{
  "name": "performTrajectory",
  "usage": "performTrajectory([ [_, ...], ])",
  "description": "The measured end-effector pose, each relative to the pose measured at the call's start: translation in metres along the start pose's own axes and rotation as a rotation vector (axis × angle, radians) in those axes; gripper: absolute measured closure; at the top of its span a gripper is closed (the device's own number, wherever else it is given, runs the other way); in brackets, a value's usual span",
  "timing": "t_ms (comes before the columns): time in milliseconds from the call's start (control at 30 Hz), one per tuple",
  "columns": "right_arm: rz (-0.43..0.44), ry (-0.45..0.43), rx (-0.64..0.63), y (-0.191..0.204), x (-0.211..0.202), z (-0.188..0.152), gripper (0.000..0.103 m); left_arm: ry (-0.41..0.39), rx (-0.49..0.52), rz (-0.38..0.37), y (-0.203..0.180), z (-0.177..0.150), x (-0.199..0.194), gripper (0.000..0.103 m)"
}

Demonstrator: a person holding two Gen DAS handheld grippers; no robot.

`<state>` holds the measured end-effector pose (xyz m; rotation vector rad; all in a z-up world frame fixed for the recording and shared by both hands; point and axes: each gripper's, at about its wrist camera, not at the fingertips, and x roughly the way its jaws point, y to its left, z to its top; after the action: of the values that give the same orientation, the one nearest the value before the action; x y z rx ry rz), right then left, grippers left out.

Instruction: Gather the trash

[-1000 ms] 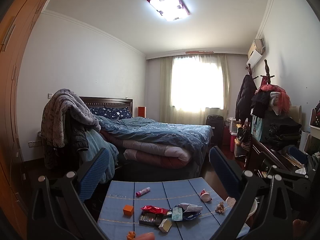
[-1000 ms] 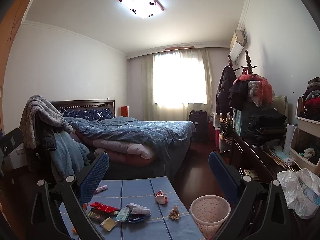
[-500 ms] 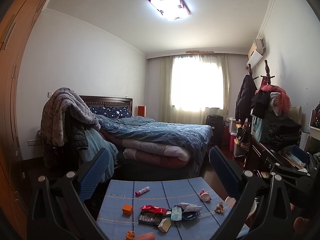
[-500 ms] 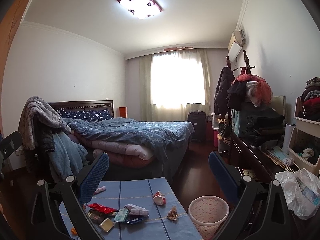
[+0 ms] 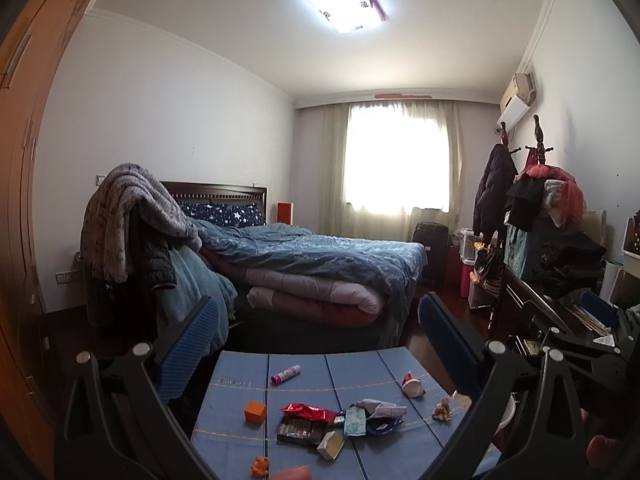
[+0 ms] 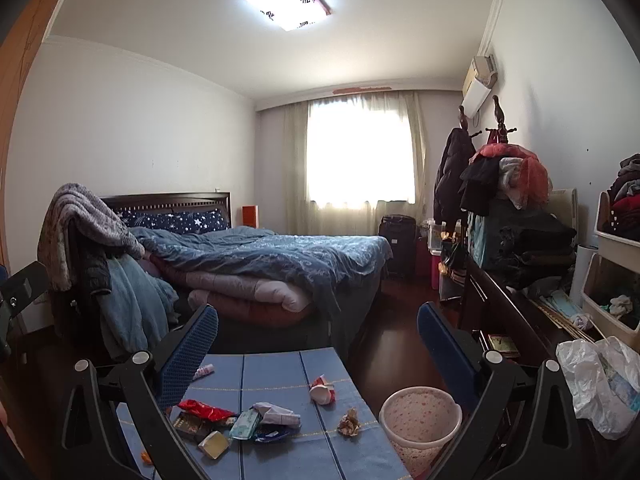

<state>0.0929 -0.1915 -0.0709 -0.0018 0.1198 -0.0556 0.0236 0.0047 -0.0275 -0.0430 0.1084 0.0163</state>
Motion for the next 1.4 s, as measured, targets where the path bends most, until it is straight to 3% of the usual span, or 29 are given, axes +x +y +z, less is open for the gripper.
performTrajectory([
  [400, 0.019, 0.067, -0.016, 0.011, 0.031, -0.016, 0.004, 0.059, -0.022, 0.000, 0.010, -0.010, 0.033, 0.003],
  [600, 0.066, 0.125, -0.019, 0.019, 0.059, -0.038, 0.004, 0.115, -0.054, 0.000, 0.026, -0.039, 0.059, 0.003],
  [900, 0.117, 0.318, -0.076, 0.041, 0.126, -0.104, 0.004, 0.475, -0.091, 0.036, 0.059, -0.150, 0.161, 0.003],
  [1133, 0.157, 0.428, -0.126, 0.059, 0.165, -0.144, 0.004, 0.650, -0.086, 0.185, 0.088, -0.229, 0.206, 0.004],
  [1333, 0.207, 0.546, -0.140, 0.076, 0.190, -0.175, 0.004, 0.753, -0.100, 0.215, 0.099, -0.265, 0.225, 0.004],
  [1400, 0.242, 0.591, -0.147, 0.084, 0.195, -0.187, 0.004, 0.786, -0.090, 0.240, 0.101, -0.273, 0.230, 0.012],
])
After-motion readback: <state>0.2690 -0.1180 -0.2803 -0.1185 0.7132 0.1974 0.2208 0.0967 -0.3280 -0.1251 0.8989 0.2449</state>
